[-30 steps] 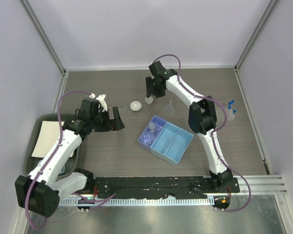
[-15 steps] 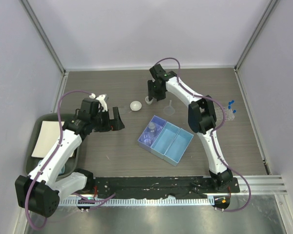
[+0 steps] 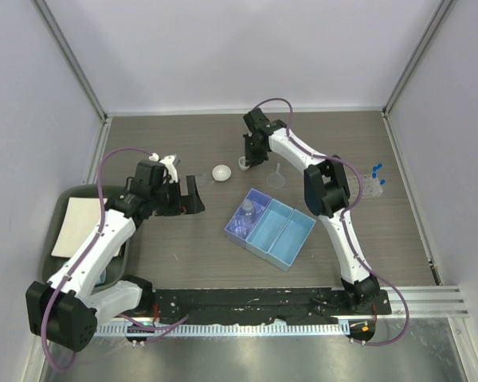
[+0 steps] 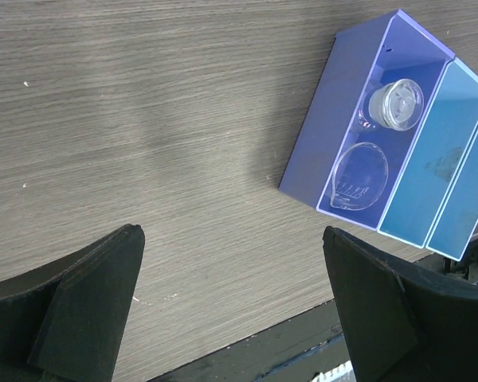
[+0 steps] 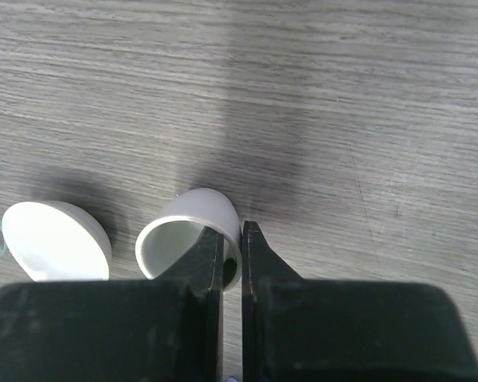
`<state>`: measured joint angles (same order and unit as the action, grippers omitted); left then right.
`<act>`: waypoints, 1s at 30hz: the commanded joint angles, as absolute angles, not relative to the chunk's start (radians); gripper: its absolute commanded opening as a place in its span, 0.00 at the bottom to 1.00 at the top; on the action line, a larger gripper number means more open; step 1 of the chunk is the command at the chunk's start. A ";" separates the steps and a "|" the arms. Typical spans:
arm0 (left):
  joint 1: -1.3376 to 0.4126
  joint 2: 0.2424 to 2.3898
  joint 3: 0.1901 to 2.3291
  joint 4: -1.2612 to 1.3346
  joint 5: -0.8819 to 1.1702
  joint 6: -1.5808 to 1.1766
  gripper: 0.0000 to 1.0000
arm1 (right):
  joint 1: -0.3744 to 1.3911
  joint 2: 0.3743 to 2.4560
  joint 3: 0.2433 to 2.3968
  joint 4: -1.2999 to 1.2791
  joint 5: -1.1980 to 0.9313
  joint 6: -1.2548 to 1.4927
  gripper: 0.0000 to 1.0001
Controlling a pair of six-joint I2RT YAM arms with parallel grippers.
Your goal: Organize the chemistry lab equipment
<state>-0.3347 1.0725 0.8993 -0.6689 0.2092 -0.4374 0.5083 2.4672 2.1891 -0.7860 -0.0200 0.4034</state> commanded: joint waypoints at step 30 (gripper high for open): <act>-0.344 1.077 0.910 -0.653 0.178 -0.426 1.00 | 0.822 1.396 1.188 -0.762 0.245 0.414 0.01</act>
